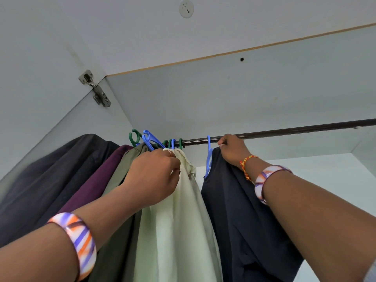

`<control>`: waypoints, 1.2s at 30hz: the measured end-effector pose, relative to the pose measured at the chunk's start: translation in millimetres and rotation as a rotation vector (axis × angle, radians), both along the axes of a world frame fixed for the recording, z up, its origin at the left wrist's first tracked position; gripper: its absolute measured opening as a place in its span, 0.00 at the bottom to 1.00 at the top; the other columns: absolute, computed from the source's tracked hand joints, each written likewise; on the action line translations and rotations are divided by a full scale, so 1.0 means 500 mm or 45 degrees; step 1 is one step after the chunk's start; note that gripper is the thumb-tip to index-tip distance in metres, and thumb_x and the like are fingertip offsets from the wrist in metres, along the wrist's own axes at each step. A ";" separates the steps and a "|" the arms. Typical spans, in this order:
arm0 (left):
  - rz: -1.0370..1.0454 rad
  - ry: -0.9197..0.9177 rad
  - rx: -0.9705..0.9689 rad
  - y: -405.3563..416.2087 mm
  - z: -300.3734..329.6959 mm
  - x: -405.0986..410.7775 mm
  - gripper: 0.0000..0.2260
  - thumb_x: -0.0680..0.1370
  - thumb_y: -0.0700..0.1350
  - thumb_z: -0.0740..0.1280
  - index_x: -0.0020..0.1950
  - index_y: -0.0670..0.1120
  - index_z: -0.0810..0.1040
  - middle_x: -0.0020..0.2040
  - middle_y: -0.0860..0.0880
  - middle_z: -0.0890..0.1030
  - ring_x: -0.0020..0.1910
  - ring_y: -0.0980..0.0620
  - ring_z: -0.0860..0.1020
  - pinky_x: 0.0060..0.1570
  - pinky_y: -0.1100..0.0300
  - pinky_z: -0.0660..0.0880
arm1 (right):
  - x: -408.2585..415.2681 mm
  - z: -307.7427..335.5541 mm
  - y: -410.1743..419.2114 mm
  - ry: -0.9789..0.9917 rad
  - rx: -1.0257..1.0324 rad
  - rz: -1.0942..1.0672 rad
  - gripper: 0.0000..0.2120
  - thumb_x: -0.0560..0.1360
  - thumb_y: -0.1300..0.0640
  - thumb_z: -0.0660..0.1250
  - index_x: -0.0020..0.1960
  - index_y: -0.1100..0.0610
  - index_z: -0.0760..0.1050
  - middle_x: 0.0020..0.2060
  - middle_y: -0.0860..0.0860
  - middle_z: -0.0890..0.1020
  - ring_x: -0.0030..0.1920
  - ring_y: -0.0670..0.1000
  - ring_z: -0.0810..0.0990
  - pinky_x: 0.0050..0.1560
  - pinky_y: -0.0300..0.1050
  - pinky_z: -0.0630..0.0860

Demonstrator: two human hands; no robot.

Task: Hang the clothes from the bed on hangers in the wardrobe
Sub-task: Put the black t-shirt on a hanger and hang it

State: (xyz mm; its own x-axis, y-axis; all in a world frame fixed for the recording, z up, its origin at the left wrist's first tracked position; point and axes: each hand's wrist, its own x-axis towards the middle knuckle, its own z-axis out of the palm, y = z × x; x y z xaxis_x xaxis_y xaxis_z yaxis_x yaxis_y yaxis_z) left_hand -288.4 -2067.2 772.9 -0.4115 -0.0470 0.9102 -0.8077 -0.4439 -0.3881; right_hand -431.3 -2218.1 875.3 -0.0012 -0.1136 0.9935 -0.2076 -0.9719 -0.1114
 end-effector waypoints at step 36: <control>0.730 2.214 0.769 0.800 -0.746 -0.034 0.09 0.76 0.50 0.67 0.54 0.51 0.80 0.49 0.56 0.83 0.40 0.69 0.76 0.47 0.72 0.72 | 0.370 -0.980 0.769 1.534 -0.096 1.557 0.11 0.71 0.54 0.58 0.39 0.41 0.76 0.33 0.43 0.82 0.35 0.45 0.78 0.47 0.50 0.79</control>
State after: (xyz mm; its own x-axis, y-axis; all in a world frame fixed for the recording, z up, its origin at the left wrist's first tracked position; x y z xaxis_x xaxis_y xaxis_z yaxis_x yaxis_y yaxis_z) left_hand -305.5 -1667.2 400.0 0.9681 -0.2443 0.0557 -0.2468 -0.8918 0.3792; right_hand -246.2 -1833.7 385.4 0.7378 0.5632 0.3721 0.6750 -0.6127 -0.4110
